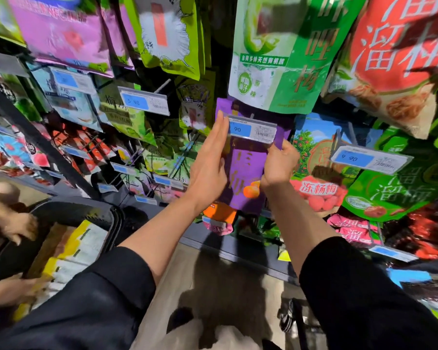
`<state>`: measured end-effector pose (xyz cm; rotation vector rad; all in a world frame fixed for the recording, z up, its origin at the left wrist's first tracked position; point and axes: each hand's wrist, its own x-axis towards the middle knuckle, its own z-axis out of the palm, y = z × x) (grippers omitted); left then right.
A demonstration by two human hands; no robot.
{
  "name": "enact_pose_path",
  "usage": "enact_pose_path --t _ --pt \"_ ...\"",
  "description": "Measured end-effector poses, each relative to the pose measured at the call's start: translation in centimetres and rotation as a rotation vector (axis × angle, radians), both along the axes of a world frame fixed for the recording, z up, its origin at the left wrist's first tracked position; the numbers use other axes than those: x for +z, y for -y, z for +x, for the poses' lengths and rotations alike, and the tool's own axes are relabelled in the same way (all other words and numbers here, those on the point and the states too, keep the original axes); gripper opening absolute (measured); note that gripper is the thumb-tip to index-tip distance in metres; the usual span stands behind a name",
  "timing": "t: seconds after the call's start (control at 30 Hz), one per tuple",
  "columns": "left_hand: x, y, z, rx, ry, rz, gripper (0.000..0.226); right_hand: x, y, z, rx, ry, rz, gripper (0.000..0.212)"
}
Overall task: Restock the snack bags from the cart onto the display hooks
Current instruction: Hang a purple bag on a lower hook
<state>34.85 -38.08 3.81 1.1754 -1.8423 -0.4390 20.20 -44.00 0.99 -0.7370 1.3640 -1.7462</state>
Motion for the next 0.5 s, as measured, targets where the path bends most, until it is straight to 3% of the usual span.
enact_pose_path --t 0.13,0.23,0.27,0.33,0.4,0.5 --pt "-0.1 0.5 1.5 -0.088 0.046 -0.049 0.080 -1.1 3.8 -0.4 -0.094 -0.034 0.009 0.016" --pt "-0.3 1.1 2.4 -0.111 0.081 -0.061 0.064 -1.4 2.9 -0.8 -0.118 -0.206 0.094 0.011" --pt "-0.4 1.3 2.7 -0.108 0.079 -0.033 0.063 -1.9 1.9 -0.7 -0.088 -0.272 0.111 0.013" --pt "-1.1 1.6 3.2 -0.122 0.087 0.005 0.065 -3.9 -0.1 -0.5 -0.035 -0.439 0.125 0.036" --pt "-2.0 2.0 3.5 -0.150 0.111 -0.010 0.070 -5.3 -0.9 -0.2 -0.082 -0.616 0.159 0.042" --pt "-2.6 2.8 3.0 -0.207 0.071 -0.035 0.066 -4.8 0.9 0.2 -0.105 -0.578 0.276 0.035"
